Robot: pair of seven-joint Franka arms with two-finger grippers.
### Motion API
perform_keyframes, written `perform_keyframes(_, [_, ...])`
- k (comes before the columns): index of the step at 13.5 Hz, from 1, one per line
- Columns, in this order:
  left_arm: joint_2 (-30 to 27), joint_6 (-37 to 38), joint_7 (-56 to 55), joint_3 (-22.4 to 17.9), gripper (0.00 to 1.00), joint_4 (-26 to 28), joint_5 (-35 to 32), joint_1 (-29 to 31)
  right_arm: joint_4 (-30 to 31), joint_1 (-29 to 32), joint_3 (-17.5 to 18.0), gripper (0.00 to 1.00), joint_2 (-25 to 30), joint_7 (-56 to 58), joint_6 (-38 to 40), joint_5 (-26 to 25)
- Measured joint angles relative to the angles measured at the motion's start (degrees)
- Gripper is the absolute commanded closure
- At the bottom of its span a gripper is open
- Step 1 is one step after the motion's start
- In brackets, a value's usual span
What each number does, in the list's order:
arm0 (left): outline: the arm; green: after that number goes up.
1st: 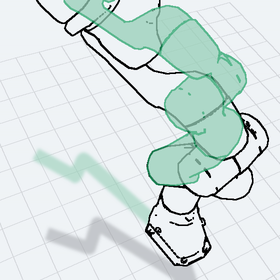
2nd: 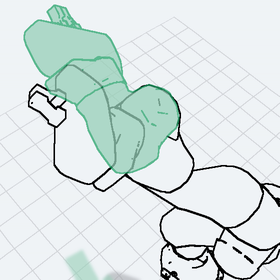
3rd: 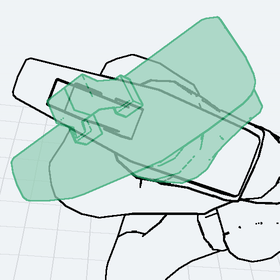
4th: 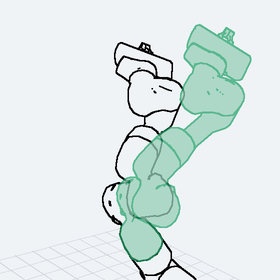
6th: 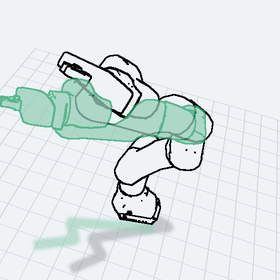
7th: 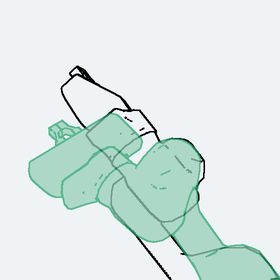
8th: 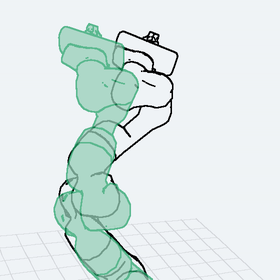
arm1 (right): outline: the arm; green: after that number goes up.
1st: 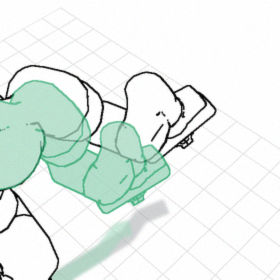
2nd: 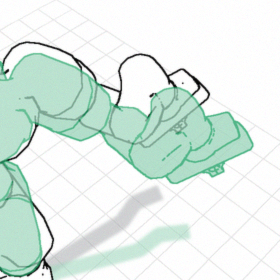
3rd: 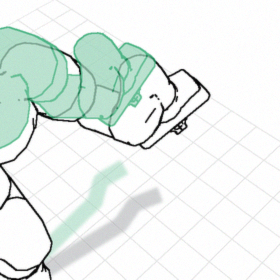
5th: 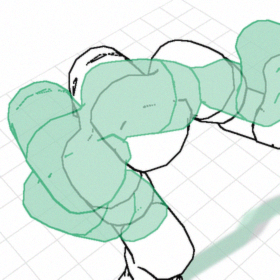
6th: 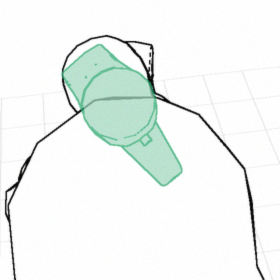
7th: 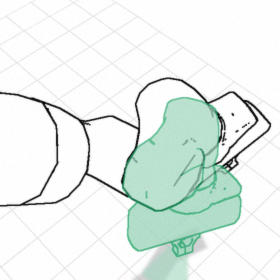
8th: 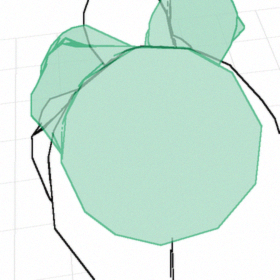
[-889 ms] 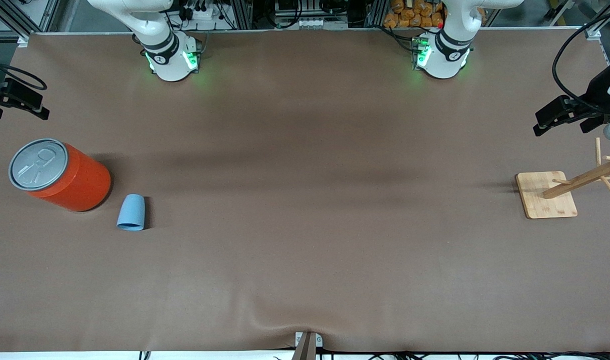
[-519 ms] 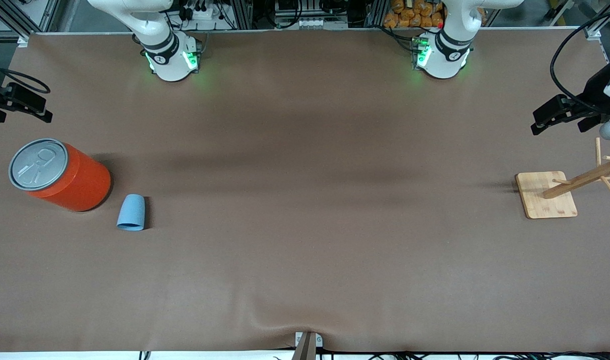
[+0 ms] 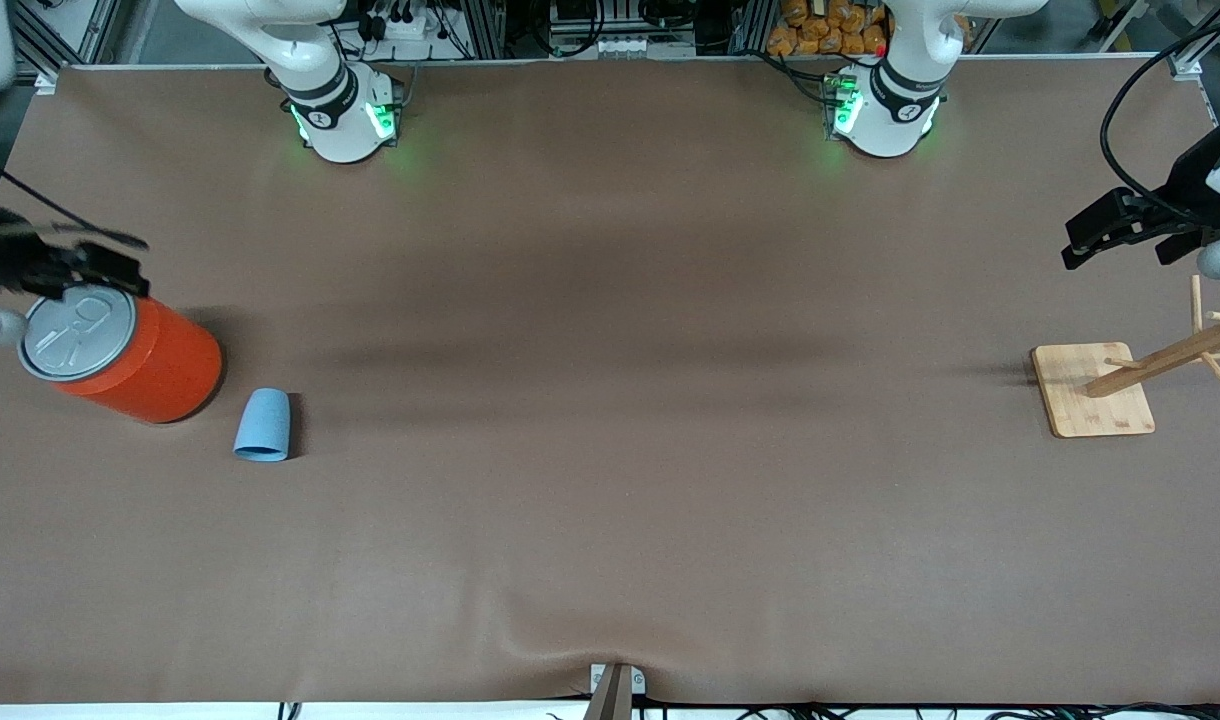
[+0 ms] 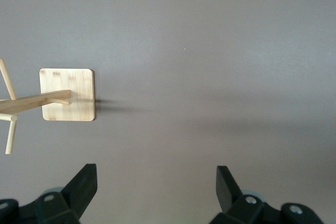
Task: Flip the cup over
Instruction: 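Reach the right gripper down to the lying blue cup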
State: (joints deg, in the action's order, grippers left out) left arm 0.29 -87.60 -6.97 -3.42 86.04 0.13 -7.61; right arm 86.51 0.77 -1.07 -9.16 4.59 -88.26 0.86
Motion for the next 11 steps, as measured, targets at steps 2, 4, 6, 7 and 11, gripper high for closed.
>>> perform_keyframes(2, [0.0,0.0,0.0,0.0,0.00,0.0,0.0,0.0,4.4,-0.4,0.0,0.00,-1.4,1.3,-5.9,0.0])
perform_keyframes(4, [0.0,0.0,0.0,0.0,0.00,0.0,0.0,0.0,9.2,-1.0,0.0,0.00,-1.9,1.5,-10.5,0.0])
perform_keyframes(6, [0.0,0.0,0.0,0.0,0.00,0.0,0.0,0.0,15.7,-1.4,0.0,0.00,-2.1,1.5,-17.3,0.0])
perform_keyframes(7, [0.0,0.0,0.0,0.0,0.00,-0.1,0.0,0.0,19.4,-1.4,0.0,0.00,-2.3,1.5,-21.3,-0.1])
perform_keyframes(11, [0.0,0.0,0.0,0.0,0.00,-0.1,0.0,0.0,30.8,-1.3,-0.3,0.00,-4.2,1.6,-36.1,-0.5])
